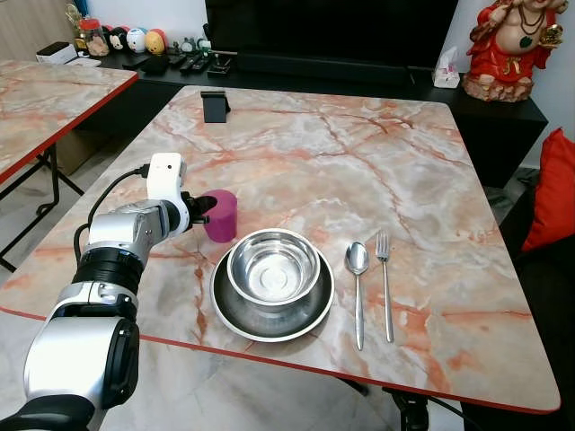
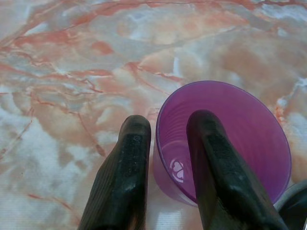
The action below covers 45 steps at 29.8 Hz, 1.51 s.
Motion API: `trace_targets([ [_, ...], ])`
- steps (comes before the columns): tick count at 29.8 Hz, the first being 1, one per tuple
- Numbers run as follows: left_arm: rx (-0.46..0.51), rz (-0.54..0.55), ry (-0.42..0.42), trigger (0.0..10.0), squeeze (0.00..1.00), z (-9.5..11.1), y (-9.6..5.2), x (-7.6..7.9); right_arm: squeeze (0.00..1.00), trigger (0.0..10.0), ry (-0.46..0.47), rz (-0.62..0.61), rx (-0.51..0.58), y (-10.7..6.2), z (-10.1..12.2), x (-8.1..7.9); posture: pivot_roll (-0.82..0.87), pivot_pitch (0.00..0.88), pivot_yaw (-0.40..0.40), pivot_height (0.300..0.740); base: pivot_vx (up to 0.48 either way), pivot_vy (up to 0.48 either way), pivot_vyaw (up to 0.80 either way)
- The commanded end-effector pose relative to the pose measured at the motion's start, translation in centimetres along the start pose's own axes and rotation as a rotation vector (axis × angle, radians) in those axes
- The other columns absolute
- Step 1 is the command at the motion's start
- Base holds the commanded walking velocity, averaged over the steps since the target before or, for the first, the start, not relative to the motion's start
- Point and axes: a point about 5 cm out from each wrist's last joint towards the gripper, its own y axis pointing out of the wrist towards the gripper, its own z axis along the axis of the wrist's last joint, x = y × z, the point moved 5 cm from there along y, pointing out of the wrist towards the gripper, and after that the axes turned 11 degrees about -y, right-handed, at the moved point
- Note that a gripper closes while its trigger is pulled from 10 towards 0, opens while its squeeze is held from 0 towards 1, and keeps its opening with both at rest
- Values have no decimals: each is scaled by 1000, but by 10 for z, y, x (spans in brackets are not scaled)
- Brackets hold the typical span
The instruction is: Setting the table
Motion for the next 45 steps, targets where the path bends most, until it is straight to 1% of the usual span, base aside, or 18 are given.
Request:
trace_targets([
  [1, 30, -8, 20, 10000, 0, 14, -1, 7, 0, 10000, -5, -1, 8, 1, 4, 0, 74, 0, -16, 707, 0, 0, 0],
  [10, 78, -16, 14, 10000, 0, 32, -6, 11, 0, 10000, -7, 1, 8, 1, 4, 0, 74, 0, -16, 707, 0, 0, 0],
  [12, 137, 3, 17, 10000, 0, 44, -10, 10, 0, 10000, -7, 1, 9, 1, 4, 0, 76, 0, -17, 707, 0, 0, 0],
  [14, 294, 39, 63, 10000, 0, 70, -19, 8, 0, 10000, -3, 0, 9, 1, 4, 0, 76, 0, -17, 707, 0, 0, 0],
  [15, 395, 14, 68, 10000, 0, 84, -26, 13, 0, 10000, -3, -1, 9, 1, 4, 0, 76, 0, -17, 707, 0, 0, 0],
  [16, 445, 6, 72, 10000, 0, 91, -30, 14, 0, 10000, -2, -1, 9, 1, 4, 0, 78, 0, -16, 707, 0, 0, 0],
  [17, 524, 11, 122, 10000, 0, 98, -38, 16, 0, 10000, 0, -2, 9, 0, 4, 0, 78, 0, -15, 707, 0, 0, 0],
  [18, 557, 17, 156, 10000, 0, 100, -41, 18, 0, 10000, 1, -2, 9, 0, 4, 0, 80, 0, -16, 707, 0, 0, 0],
  [19, 602, 46, 235, 10000, 0, 100, -46, 18, 0, 10000, 6, -5, 10, 0, 4, 0, 81, 0, -16, 707, 0, 0, 0],
  [21, 644, 144, 349, 10000, 0, 88, -50, 10, 0, 10000, 18, -13, 12, 0, 4, 1, 76, 0, -15, 707, 0, 0, 0],
  [23, 702, 142, 327, 10000, 0, 74, -57, 10, 0, 10000, 38, -25, 16, 0, 3, 2, 74, 0, -15, 707, 0, 0, 0],
  [24, 702, 142, 327, 10000, 0, 74, -57, 10, 0, 10000, 38, -25, 16, 0, 3, 2, 74, 0, -15, 707, 0, 0, 0],
  [27, 760, 171, 249, 10000, 0, 54, -68, 7, 0, 10000, 44, -33, 16, 0, 2, 2, 71, 0, -15, 707, 0, 0, 0],
  [32, 790, 299, 291, 10000, 0, 23, -83, -3, 0, 10000, 62, -48, 11, -1, -2, 4, 86, 0, -26, 707, 0, 0, 0],
  [35, 775, 232, 257, 10000, 0, 5, -81, 10, 0, 10000, 59, -51, 6, -1, -3, 4, 95, 0, -38, 707, 0, 0, 0],
  [40, 778, 221, 238, 10000, 0, 2, -78, 18, 0, 10000, 60, -50, 3, -1, -5, 4, 97, 0, -37, 707, 0, 0, 0],
  [42, 787, 202, 199, 10000, 0, 5, -76, 24, 0, 10000, 64, -52, 2, -1, -6, 5, 94, 0, -35, 707, 0, 0, 0],
  [45, 796, 196, 216, 10000, 0, 8, -77, 28, 0, 10000, 63, -52, 3, -1, -6, 4, 90, 0, -33, 707, 0, 366, 0],
])
